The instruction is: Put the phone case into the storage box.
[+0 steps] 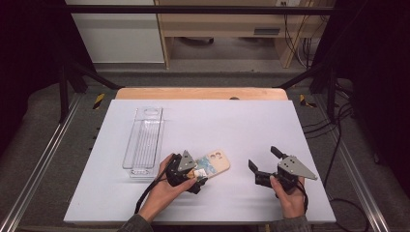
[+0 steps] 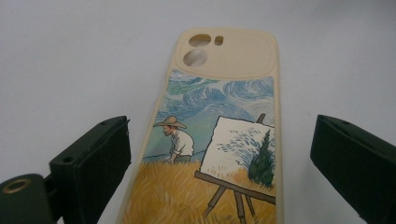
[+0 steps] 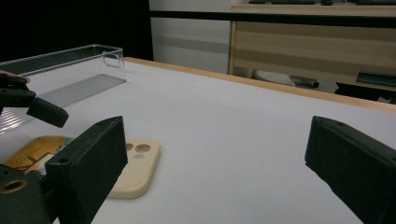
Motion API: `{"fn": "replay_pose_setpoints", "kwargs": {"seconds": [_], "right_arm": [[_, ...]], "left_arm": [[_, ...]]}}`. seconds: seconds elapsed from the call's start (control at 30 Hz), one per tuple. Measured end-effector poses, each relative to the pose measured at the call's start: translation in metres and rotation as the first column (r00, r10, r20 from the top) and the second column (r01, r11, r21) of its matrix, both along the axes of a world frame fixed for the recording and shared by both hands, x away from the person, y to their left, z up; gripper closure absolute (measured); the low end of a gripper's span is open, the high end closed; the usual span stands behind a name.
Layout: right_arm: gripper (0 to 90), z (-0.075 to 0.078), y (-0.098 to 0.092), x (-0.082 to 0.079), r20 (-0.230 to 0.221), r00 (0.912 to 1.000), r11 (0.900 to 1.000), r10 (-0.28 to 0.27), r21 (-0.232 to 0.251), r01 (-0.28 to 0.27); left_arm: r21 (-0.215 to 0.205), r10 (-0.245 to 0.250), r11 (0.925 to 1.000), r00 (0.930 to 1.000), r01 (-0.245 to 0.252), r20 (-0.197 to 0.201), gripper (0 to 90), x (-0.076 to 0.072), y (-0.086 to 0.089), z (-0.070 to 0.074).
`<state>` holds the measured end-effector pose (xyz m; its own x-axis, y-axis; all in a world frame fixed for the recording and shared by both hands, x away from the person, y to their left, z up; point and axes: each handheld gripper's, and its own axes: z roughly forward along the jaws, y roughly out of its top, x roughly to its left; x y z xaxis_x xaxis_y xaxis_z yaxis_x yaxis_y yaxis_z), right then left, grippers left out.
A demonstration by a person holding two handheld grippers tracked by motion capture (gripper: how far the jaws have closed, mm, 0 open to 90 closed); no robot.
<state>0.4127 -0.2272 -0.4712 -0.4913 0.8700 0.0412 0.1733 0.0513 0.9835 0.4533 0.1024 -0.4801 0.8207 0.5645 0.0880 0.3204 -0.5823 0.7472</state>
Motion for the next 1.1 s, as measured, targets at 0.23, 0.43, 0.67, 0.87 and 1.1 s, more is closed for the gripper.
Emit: {"fn": "replay_pose_setpoints", "kwargs": {"seconds": [0.23, 0.43, 0.67, 0.87, 1.1], "right_arm": [[5.7, 0.000, 0.000, 0.000, 0.002, 1.0000, 1.000, 0.001, 0.000, -0.001], [5.7, 0.000, 0.000, 0.000, 0.003, 1.0000, 1.000, 0.003, 0.003, -0.003], [5.7, 0.000, 0.000, 0.000, 0.003, 1.0000, 1.000, 0.004, 0.004, -0.004], [5.6, 0.001, 0.000, -0.001, 0.000, 1.0000, 1.000, 0.003, 0.008, -0.003], [4.9, 0.001, -0.001, -0.001, 0.004, 1.0000, 1.000, 0.005, 0.013, -0.005]], "left_arm": [[0.024, 0.028, 0.9994, 0.9989, -0.027, -0.039, 5.0, 0.008, -0.002, -0.007], [0.034, 0.027, 0.9991, 0.9978, -0.025, -0.061, 5.0, 0.010, -0.002, -0.009], [0.031, 0.030, 0.9992, 0.9968, -0.027, -0.075, 4.9, 0.014, -0.003, -0.010], [0.042, 0.024, 0.9989, 0.9962, -0.021, -0.084, 4.9, 0.015, -0.005, -0.009], [0.055, 0.016, 0.9984, 0.9950, -0.011, -0.099, 4.4, 0.016, -0.009, -0.010]]}}
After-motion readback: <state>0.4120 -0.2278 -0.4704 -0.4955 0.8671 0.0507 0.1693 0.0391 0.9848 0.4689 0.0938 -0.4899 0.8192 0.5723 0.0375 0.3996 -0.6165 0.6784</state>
